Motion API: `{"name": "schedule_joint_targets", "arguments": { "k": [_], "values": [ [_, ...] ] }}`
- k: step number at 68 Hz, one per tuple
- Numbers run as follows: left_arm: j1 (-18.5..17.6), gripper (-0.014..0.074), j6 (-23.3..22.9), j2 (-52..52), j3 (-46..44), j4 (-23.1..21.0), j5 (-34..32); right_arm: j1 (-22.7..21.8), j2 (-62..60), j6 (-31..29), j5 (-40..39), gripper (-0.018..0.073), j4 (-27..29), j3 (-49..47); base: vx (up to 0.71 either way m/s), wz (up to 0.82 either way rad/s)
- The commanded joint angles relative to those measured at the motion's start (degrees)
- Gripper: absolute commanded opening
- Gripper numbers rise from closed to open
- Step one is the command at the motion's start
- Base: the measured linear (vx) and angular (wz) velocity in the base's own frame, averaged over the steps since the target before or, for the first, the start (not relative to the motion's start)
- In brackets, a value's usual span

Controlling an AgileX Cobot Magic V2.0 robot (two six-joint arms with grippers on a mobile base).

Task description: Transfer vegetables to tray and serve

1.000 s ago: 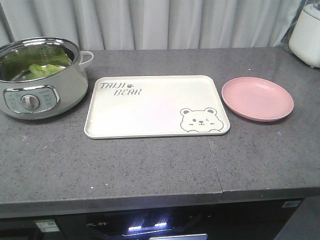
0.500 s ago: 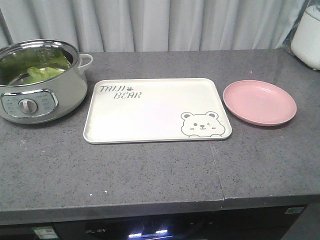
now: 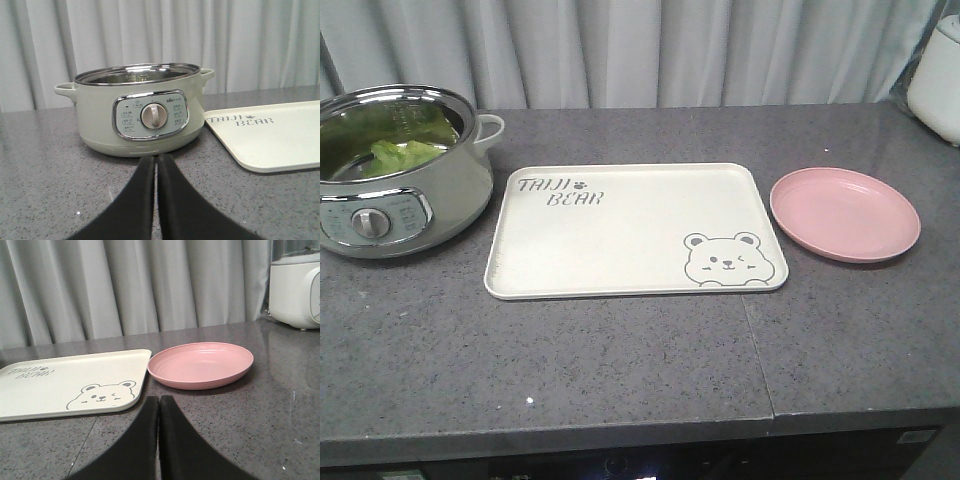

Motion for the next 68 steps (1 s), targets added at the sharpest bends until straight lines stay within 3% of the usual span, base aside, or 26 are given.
{"name": "schedule_joint_targets", "arguments": {
  "k": [1,68],
  "values": [
    [0.0,-0.0006,-0.3,-0.8,1.6,-0.3,-4.3,0.1,-0.4,-0.2,-4.4,-0.0006,-0.2,0.9,0.03,0.00],
    [0.0,-0.0006,-0.3,-0.8,1.6,-0.3,-4.3,0.1,-0.4,-0.2,-4.4,-0.0006,-0.2,0.9,0.02,0.01]
  ]
}}
